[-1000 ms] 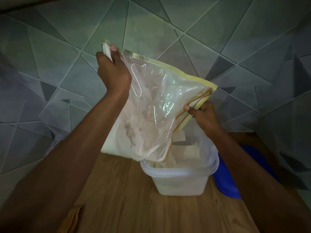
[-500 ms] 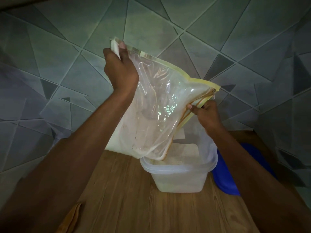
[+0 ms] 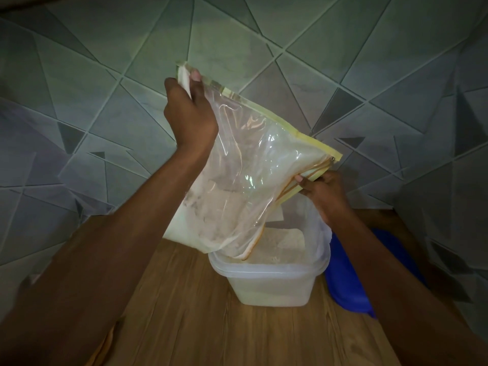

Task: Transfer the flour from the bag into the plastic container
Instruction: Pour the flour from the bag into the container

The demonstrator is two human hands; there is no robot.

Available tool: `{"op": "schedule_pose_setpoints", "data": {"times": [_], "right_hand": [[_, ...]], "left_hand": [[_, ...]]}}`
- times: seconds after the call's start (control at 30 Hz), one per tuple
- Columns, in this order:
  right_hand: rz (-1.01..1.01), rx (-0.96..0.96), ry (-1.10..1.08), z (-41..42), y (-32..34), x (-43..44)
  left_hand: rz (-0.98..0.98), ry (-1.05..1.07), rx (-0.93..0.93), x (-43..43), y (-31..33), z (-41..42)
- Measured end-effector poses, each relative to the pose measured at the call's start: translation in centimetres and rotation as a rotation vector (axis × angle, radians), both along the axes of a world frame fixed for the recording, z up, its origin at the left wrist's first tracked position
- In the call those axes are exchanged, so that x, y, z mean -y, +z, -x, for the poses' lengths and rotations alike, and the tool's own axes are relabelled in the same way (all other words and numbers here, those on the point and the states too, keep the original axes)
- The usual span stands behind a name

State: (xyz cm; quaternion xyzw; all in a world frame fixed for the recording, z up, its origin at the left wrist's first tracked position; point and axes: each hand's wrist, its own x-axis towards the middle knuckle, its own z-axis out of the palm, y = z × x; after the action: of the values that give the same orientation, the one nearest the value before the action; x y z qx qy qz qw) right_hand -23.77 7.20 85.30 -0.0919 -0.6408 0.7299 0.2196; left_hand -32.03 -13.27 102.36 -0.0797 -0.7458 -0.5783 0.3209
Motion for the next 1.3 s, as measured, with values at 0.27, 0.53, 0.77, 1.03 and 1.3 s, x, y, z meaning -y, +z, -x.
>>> {"op": "schedule_pose_setpoints", "data": {"times": [0.27, 0.53, 0.77, 1.03, 1.3], "right_hand": [[0.128, -0.129, -0.021, -0.5, 1.3, 0.3], [0.103, -0.091, -0.178, -0.5, 2.5, 0.1], [-0.05, -0.055, -0.274, -0.7, 1.7, -0.9], [-0.273, -0.01, -0.13, -1.2, 1.4, -3.4], [-0.406, 0.012, -0.009, -0.5, 1.7, -5.7]], "left_hand": [[-0.011, 0.028, 0.01, -0.1, -0.4, 0.5], [-0.009, -0.015, 0.014, 0.1, -0.3, 0.6], [0.005, -0.082, -0.022, -1.1, -0.8, 0.1], [0.067, -0.05, -0.062, -2.4, -1.4, -0.8], [0.127, 0.014, -0.076, -3.3, -1.5, -2.0]]}}
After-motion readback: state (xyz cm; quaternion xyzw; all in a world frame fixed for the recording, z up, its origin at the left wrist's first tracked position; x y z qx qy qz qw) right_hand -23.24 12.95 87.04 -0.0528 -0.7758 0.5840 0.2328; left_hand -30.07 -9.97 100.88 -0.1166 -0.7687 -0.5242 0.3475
